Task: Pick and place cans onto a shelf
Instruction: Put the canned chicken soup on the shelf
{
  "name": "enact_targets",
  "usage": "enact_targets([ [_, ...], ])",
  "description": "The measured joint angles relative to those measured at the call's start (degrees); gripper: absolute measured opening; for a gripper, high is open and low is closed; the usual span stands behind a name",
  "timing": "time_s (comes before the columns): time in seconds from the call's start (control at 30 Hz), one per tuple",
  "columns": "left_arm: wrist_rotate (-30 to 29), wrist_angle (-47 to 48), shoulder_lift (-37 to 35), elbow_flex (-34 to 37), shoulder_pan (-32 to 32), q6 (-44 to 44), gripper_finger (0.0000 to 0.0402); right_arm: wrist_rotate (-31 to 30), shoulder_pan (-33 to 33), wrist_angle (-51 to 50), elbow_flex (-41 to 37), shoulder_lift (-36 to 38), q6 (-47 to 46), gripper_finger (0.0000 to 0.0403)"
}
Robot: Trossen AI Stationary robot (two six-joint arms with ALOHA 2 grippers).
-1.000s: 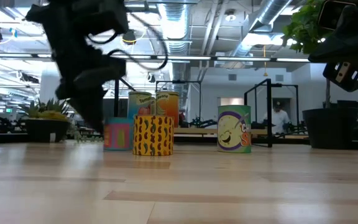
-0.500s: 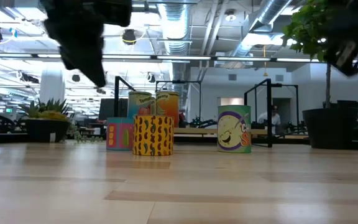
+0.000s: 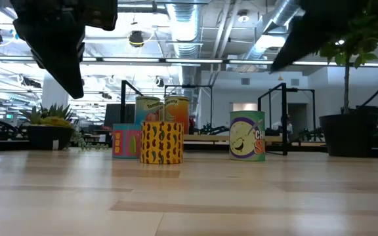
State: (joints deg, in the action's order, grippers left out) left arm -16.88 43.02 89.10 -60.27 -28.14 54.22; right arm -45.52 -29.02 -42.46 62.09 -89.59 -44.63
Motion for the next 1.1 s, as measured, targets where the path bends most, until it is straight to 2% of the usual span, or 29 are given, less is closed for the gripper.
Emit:
enact_targets([
  [0.1, -0.1, 0.0, 0.0, 0.0, 0.0, 0.0, 0.0, 8.3, 5.0, -3.9, 3.7, -4.3, 2.9, 0.0015],
  [0.27, -1.2, 0.0, 0.0, 0.0, 0.0, 0.1, 0.0, 17.6, 9.2, 0.2, 7.9, -7.2, 20.4, 0.0024],
  [0.37, -2.1, -0.4, 0.0, 0.0, 0.0, 0.1, 0.0, 21.2, 11.8, 1.4, 10.4, -7.0, 27.2, 0.0025],
  [0.5, -2.3, -0.4, 0.0, 0.0, 0.0, 0.1, 0.0, 27.1, 16.9, 1.5, 12.6, -5.8, 31.0, 0.0023],
  [0.73, -3.5, -0.5, 0.0, 0.0, 0.0, 1.9, 0.0, 36.6, 24.3, -0.3, 14.0, -5.7, 30.9, 0.003],
  [0.9, -3.5, -0.6, 0.0, 0.0, 0.0, 2.5, 0.0, 45.7, 26.2, -0.5, 14.0, -5.8, 32.8, 0.0066],
  [1.1, -3.6, -0.7, 0.0, 0.0, 0.0, 2.6, 0.0, 46.9, 26.0, -0.8, 13.9, -6.4, 38.4, 0.014],
])
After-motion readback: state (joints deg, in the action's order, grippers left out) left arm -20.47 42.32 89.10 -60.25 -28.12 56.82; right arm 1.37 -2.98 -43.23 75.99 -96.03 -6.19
